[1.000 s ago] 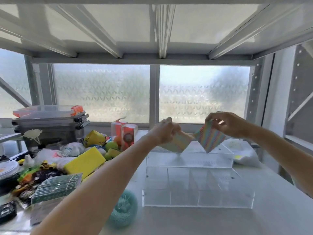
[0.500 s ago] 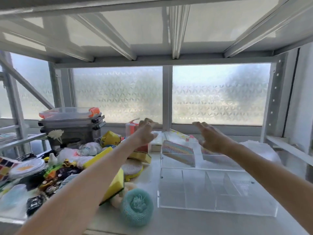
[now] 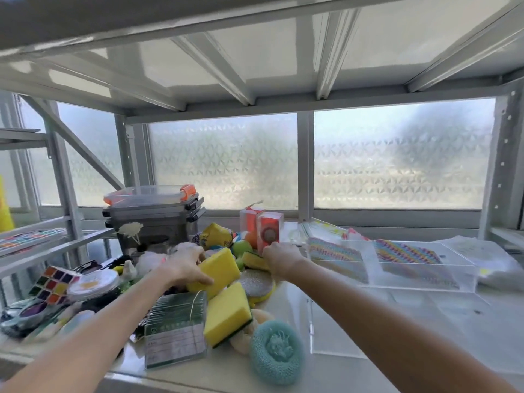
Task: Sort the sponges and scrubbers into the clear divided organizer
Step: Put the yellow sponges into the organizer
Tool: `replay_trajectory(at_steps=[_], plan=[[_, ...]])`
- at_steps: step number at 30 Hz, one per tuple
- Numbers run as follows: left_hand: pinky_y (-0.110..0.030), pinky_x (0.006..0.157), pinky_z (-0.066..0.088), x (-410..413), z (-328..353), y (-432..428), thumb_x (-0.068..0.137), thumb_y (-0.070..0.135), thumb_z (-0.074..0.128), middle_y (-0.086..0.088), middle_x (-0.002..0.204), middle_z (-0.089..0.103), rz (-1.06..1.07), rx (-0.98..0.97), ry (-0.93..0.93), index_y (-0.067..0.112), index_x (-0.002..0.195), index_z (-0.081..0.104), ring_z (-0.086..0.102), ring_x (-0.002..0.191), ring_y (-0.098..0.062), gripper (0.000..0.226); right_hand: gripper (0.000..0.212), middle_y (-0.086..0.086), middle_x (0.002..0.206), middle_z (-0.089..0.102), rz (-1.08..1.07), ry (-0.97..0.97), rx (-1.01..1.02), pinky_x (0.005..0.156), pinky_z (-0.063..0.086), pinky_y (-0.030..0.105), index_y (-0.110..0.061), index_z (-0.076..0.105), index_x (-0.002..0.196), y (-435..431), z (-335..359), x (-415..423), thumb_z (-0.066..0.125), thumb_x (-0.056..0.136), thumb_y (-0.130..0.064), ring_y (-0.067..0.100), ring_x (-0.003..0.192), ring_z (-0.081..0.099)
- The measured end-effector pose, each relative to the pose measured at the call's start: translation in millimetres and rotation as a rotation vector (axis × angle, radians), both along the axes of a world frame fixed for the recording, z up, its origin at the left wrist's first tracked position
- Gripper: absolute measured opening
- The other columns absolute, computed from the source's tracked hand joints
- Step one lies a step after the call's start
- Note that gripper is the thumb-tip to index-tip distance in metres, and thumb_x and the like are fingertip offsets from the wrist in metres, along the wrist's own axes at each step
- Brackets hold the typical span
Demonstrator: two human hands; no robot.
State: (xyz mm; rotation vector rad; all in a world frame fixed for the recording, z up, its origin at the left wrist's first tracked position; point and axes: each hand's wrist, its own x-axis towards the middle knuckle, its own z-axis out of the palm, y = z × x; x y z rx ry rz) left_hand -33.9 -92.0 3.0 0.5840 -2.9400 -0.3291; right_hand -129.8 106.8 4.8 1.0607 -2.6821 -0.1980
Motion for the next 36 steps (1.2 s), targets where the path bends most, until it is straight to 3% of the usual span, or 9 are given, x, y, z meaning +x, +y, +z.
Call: replay_trajectory(at_steps=[3, 7, 10, 14, 19, 22, 25, 28, 36], plan=[[-0.034, 0.08, 0.049, -1, 8, 1, 0.068, 0.032, 0.079, -0.009, 0.107, 0.066, -0.036, 0.064, 0.23, 0.014, 0.102, 0.057, 0.061, 0.095, -0.024, 0.045, 0.033, 0.015, 0.113, 0.064, 0.045, 0.025, -0.158, 0.078, 0.049, 0.039, -0.005, 0.059, 0.117, 11, 15, 0, 0.055, 0.084, -0.002, 0.034, 0.105, 0.063], [-0.037, 0.074, 0.05, 2, 45, 12, 0.079, 0.017, 0.071, -0.013, 0.101, 0.065, -0.088, 0.183, 0.622, 0.006, 0.115, 0.057, 0.062, 0.087, -0.029, 0.04, 0.031, 0.012, 0.095, 0.068, 0.151, -0.03, -0.537, 0.071, 0.053, 0.036, -0.01, 0.058, 0.111, 67, 67, -1, 0.059, 0.08, -0.014, 0.03, 0.08, 0.064], [-0.032, 0.063, 0.048, -6, 80, 52, 0.085, 0.007, 0.063, -0.013, 0.106, 0.054, -0.271, 0.339, 0.688, 0.01, 0.122, 0.055, 0.058, 0.085, -0.027, 0.039, 0.032, 0.004, 0.084, 0.062, 0.172, -0.062, -0.693, 0.061, 0.042, 0.026, -0.012, 0.058, 0.113, 150, 107, -1, 0.063, 0.082, -0.012, 0.018, 0.067, 0.055], [-0.03, 0.078, 0.045, -32, 101, 133, 0.089, 0.012, 0.058, -0.009, 0.112, 0.043, -0.499, 0.372, 0.597, 0.011, 0.127, 0.054, 0.051, 0.102, -0.027, 0.038, 0.028, 0.008, 0.088, 0.064, 0.049, -0.108, -0.72, 0.078, 0.048, 0.038, -0.017, 0.063, 0.105, 263, 122, -11, 0.067, 0.078, -0.017, 0.029, 0.081, 0.06], [-0.003, 0.06, 0.046, -68, 79, 201, 0.092, 0.002, 0.049, -0.002, 0.096, 0.046, -0.642, 0.335, 0.365, -0.002, 0.127, 0.052, 0.049, 0.088, -0.016, 0.035, 0.021, 0.021, 0.094, 0.066, -0.018, -0.346, -0.716, 0.073, 0.044, 0.031, -0.012, 0.066, 0.102, 341, 94, -14, 0.065, 0.081, -0.014, 0.027, 0.082, 0.058], [-0.027, 0.086, 0.049, -90, 56, 204, 0.09, 0.021, 0.055, -0.007, 0.109, 0.05, -0.623, 0.362, 0.309, 0.01, 0.126, 0.049, 0.052, 0.104, -0.023, 0.038, 0.031, 0.016, 0.097, 0.069, -0.068, -0.481, -0.591, 0.081, 0.049, 0.036, -0.021, 0.068, 0.101, 360, 69, -14, 0.061, 0.071, -0.025, 0.029, 0.088, 0.063], [-0.027, 0.077, 0.049, -100, 42, 204, 0.091, 0.019, 0.055, -0.009, 0.111, 0.05, -0.58, 0.377, 0.265, 0.007, 0.122, 0.048, 0.053, 0.102, -0.025, 0.033, 0.023, 0.012, 0.092, 0.068, -0.106, -0.523, -0.504, 0.079, 0.05, 0.036, -0.028, 0.062, 0.101, 368, 56, -12, 0.063, 0.079, -0.022, 0.022, 0.081, 0.063], [-0.039, 0.089, 0.052, -109, 34, 204, 0.09, 0.023, 0.058, -0.015, 0.118, 0.056, -0.527, 0.344, 0.255, 0.007, 0.118, 0.052, 0.056, 0.109, -0.031, 0.033, 0.024, 0.008, 0.08, 0.065, -0.145, -0.504, -0.536, 0.069, 0.045, 0.028, -0.026, 0.06, 0.095, 371, 59, -9, 0.06, 0.071, -0.029, 0.018, 0.072, 0.056], [-0.056, 0.109, 0.024, -115, 22, 193, 0.089, 0.043, 0.052, -0.014, 0.134, 0.039, -0.408, -0.067, 0.22, 0.021, 0.134, 0.048, 0.034, 0.13, -0.033, 0.051, 0.026, -0.006, 0.106, 0.063, -0.273, -0.303, -0.233, 0.083, 0.054, 0.036, -0.039, 0.069, 0.098, 332, 23, -16, 0.065, 0.076, -0.052, 0.014, 0.092, 0.059]])
